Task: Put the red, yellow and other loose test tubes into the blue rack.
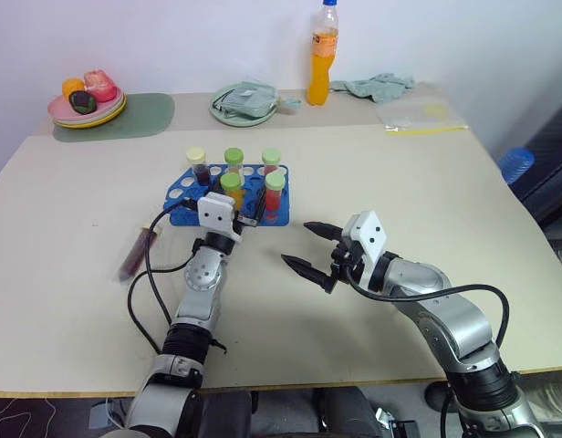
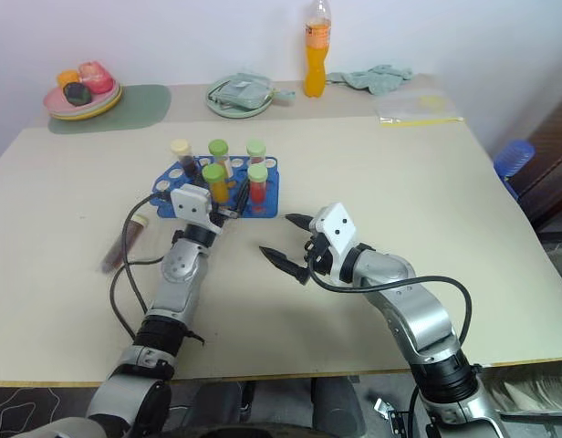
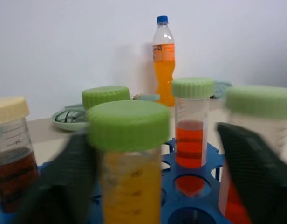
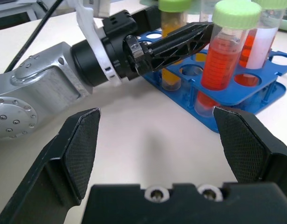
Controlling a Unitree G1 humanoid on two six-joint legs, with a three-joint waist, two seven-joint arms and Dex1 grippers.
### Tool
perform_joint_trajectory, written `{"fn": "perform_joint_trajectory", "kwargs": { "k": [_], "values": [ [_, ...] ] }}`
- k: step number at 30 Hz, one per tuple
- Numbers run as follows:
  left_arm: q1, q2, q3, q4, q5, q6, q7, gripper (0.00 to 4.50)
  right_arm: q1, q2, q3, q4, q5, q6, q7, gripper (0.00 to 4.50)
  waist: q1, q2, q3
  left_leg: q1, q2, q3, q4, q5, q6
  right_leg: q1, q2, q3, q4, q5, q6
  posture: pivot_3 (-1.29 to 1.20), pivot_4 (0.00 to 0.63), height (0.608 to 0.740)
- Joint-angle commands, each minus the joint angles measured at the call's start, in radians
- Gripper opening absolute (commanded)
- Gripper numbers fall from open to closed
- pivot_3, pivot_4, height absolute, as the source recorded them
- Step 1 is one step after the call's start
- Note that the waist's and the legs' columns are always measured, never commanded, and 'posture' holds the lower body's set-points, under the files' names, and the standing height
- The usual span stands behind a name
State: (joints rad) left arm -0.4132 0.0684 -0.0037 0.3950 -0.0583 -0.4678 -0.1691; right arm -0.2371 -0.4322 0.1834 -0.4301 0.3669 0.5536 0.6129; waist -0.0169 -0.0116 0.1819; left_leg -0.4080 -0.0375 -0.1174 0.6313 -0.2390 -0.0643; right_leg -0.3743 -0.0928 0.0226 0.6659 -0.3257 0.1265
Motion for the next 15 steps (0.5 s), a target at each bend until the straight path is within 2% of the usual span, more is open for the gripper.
{"fn": "perform_joint_trajectory", "kwargs": {
  "k": [1,5,8,13,15],
  "values": [
    [0.024,0.012,0.026,-0.142,-0.042,0.019,-0.008,4.47,-0.013,0.009,-0.001,-0.041,0.004,-0.017,0.004,4.29,0.001,0.000,0.000,0.000,0.000,0.000,0.000,0.000,0.000,0.000,0.000,0.000,0.000,0.000,0.000,0.00,0.150,0.740],
    [0.075,0.094,0.059,-0.468,-0.179,0.252,-0.061,4.47,-0.014,0.005,-0.007,-0.041,0.009,-0.015,0.010,4.29,-0.001,0.000,0.000,0.000,0.001,0.000,0.000,0.000,0.000,0.000,0.000,0.000,0.000,0.000,0.000,0.00,0.150,0.740],
    [0.099,0.173,0.109,-0.621,-0.275,0.419,-0.075,4.47,-0.014,0.000,-0.008,-0.039,0.011,-0.016,0.018,4.29,-0.001,0.000,0.000,0.000,0.001,0.000,0.000,0.000,0.000,0.000,0.000,0.000,0.000,0.000,0.000,0.00,0.150,0.740],
    [0.092,0.315,0.248,-0.750,-0.478,0.781,-0.026,4.47,-0.021,-0.004,-0.012,-0.031,0.013,-0.016,0.032,4.29,-0.001,0.000,0.000,0.000,0.001,0.000,0.000,0.000,0.000,0.000,0.001,0.000,0.000,0.000,0.000,0.00,0.150,0.740],
    [0.054,0.399,0.315,-0.774,-0.551,1.005,0.051,4.47,-0.027,-0.006,-0.015,-0.024,0.013,-0.017,0.040,4.29,-0.002,0.000,0.000,0.001,0.001,0.000,0.000,0.000,0.000,0.000,0.001,0.000,0.000,0.000,0.000,0.00,0.150,0.740]
  ]
}}
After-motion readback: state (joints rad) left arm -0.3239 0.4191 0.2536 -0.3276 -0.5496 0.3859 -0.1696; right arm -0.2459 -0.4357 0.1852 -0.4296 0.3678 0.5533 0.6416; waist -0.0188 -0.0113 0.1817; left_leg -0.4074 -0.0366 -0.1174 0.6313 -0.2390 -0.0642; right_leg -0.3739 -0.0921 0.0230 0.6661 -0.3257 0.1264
